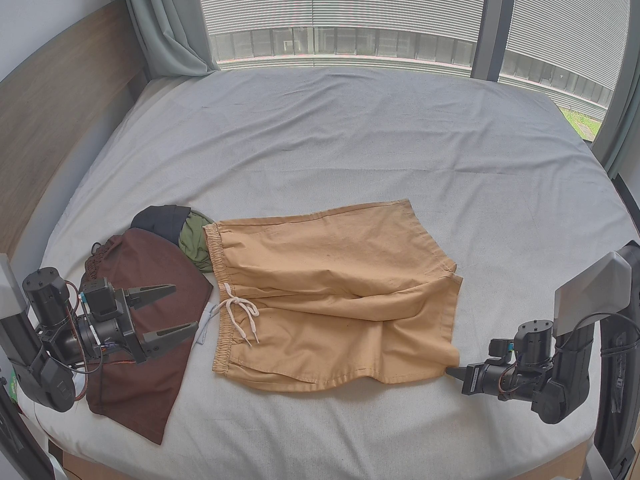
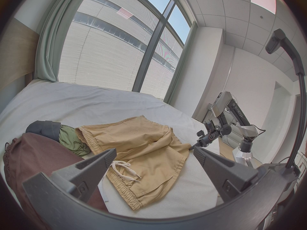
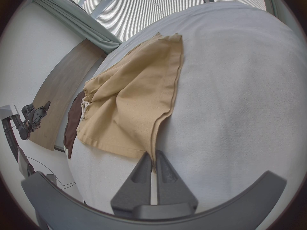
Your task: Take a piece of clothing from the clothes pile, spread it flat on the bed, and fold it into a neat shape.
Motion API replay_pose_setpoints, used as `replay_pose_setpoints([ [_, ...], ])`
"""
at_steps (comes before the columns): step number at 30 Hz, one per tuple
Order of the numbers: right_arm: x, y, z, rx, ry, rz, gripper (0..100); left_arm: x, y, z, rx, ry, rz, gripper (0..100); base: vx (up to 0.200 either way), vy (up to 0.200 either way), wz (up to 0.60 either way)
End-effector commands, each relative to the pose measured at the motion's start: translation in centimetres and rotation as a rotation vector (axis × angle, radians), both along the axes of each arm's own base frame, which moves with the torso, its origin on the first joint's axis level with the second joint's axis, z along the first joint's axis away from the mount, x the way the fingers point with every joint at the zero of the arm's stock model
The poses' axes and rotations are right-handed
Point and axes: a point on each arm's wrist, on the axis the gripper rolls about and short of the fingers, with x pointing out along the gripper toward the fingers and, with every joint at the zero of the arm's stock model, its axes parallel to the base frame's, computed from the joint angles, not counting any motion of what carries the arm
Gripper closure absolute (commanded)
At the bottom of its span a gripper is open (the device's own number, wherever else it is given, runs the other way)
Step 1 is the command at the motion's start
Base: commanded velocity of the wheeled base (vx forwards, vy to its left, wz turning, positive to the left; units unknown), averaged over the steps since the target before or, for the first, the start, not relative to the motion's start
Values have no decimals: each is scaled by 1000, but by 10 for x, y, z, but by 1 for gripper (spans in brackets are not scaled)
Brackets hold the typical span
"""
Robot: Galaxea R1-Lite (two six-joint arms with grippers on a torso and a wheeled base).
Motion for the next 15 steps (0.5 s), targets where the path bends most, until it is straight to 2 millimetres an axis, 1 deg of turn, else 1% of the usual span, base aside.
replay_pose_setpoints([
  [1,-1,-8,4,-4,-10,-22,100,1,1,-2,0,5,2,0,0,0,0],
  [5,-2,-15,5,-10,-6,-43,100,1,1,-2,0,7,5,0,0,0,0],
  [8,-2,-16,5,-10,-4,-48,100,1,1,-2,-1,8,5,0,0,0,0],
  [15,-3,-13,5,-9,-1,-39,100,2,1,-4,0,13,4,0,0,0,0],
])
